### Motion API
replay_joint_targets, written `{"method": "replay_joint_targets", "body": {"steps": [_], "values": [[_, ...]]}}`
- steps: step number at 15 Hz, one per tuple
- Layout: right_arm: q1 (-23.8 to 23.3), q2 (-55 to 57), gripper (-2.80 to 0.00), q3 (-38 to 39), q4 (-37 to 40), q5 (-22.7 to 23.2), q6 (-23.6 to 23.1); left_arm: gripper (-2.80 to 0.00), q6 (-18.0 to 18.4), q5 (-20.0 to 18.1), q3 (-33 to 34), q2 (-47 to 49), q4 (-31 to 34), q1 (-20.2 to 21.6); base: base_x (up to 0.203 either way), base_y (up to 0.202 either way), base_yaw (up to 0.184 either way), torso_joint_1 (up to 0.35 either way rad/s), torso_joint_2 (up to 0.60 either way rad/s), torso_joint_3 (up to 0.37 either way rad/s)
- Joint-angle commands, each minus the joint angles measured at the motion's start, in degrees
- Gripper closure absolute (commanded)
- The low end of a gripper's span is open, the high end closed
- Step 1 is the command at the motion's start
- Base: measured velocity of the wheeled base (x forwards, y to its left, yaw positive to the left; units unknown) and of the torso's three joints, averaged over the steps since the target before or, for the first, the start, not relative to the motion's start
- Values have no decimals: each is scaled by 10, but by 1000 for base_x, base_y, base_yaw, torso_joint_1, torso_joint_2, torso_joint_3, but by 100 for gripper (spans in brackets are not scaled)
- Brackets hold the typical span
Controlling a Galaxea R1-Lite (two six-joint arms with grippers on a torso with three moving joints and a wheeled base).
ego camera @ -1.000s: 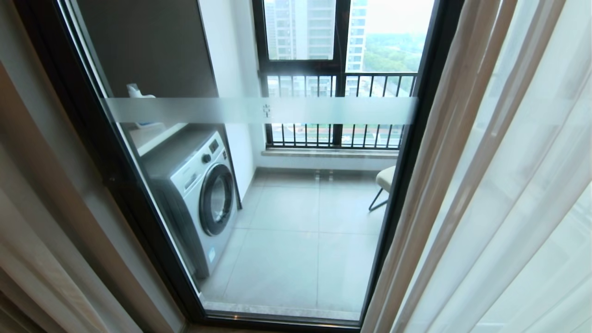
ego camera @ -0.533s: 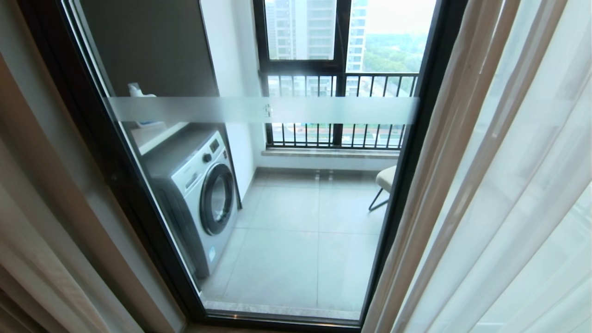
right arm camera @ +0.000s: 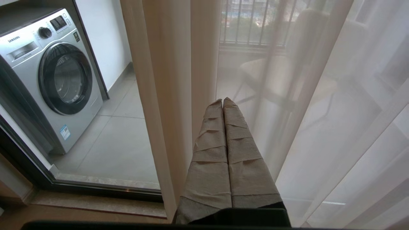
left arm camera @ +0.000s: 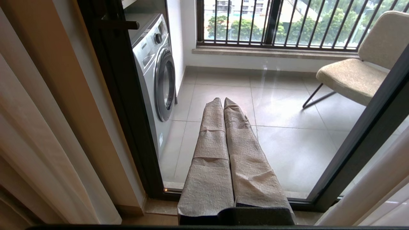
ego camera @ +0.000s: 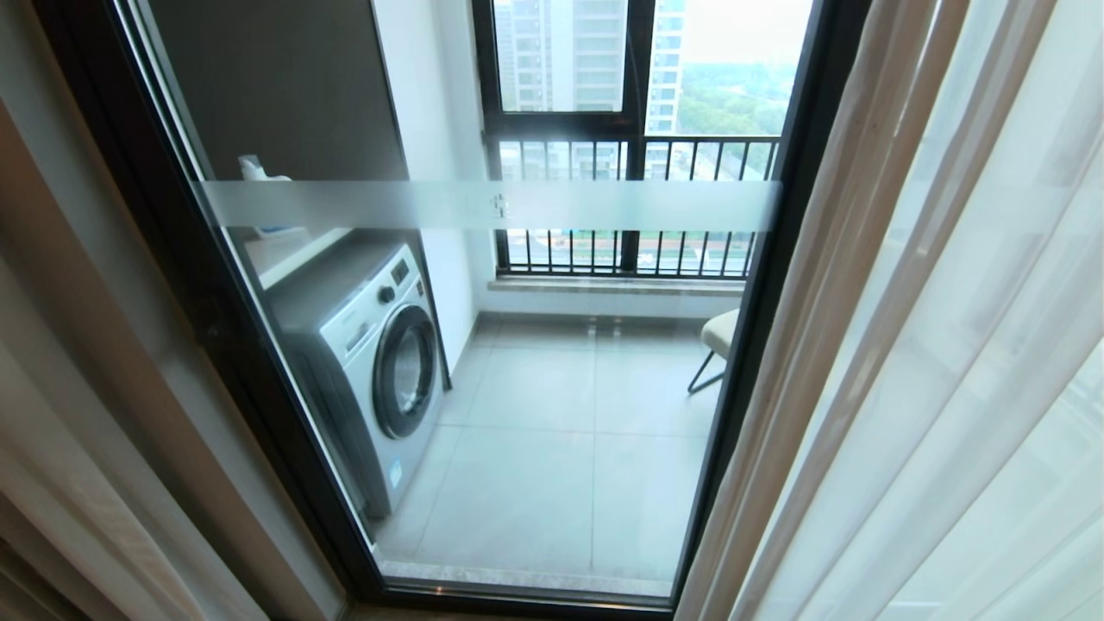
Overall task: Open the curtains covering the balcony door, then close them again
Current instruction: Pull the inner curtains open on both sides
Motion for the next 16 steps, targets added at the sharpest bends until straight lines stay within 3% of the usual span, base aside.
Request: {"method": "replay_joint_targets", "body": {"steps": [1, 12, 14, 16], "values": [[0, 0, 0, 0, 0, 0, 3, 0, 0, 0, 0, -1, 0, 0, 0, 0, 0, 0, 0, 0], [0, 0, 0, 0, -2, -1, -4, 0, 0, 0, 0, -1, 0, 0, 0, 0, 0, 0, 0, 0], [0, 0, 0, -1, -3, 0, -46, 0, 0, 0, 0, -1, 0, 0, 0, 0, 0, 0, 0, 0], [0, 0, 0, -4, -9, 1, -57, 0, 0, 0, 0, -1, 0, 0, 0, 0, 0, 0, 0, 0]]}}
